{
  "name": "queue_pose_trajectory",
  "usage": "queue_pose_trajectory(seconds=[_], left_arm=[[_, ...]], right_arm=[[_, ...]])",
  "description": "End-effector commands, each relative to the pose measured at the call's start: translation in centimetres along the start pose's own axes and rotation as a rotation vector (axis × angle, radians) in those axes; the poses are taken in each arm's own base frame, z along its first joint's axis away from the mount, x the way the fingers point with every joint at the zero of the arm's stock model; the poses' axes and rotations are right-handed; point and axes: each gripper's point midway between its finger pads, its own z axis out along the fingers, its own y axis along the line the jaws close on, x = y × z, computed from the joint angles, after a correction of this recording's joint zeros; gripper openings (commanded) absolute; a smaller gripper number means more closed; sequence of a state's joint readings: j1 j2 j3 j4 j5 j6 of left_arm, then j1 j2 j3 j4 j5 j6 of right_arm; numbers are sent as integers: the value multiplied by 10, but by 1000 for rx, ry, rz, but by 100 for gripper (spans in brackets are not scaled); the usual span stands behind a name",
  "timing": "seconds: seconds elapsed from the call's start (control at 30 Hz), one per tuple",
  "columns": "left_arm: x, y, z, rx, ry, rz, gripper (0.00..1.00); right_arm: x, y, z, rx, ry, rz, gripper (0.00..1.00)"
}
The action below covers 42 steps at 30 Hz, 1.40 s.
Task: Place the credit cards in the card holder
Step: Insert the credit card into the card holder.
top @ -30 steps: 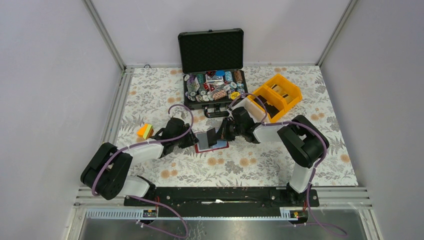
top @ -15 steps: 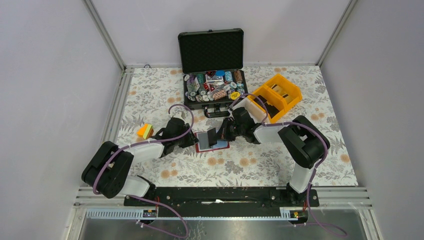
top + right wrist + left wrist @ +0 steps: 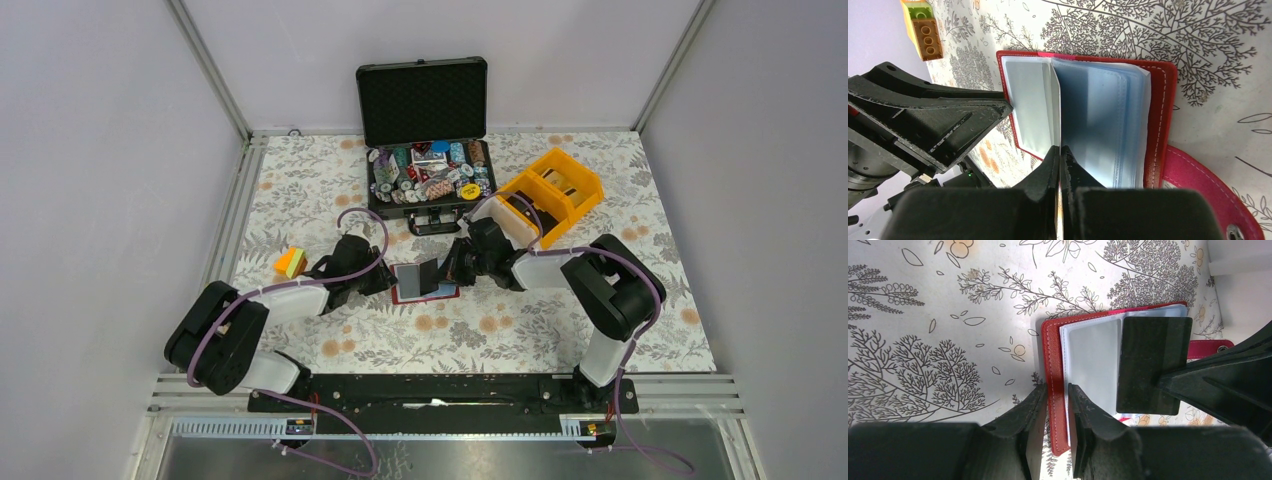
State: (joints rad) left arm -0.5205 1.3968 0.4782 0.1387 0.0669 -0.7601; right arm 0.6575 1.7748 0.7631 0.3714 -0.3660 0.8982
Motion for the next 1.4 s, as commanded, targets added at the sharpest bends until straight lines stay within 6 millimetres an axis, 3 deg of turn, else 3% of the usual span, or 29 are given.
queue_pose_trajectory(seconds=[0.0, 0.53, 1.37], left_arm=[[12, 18, 3, -73, 39, 8, 25], [11, 17, 4, -71, 42, 9, 24], [12, 17, 4, -68, 44, 14, 24]], right_arm=[[34, -26, -1, 79, 109, 76, 0], [43, -23, 2, 36, 126, 84, 0], [70, -48, 0, 119, 213, 133, 0]])
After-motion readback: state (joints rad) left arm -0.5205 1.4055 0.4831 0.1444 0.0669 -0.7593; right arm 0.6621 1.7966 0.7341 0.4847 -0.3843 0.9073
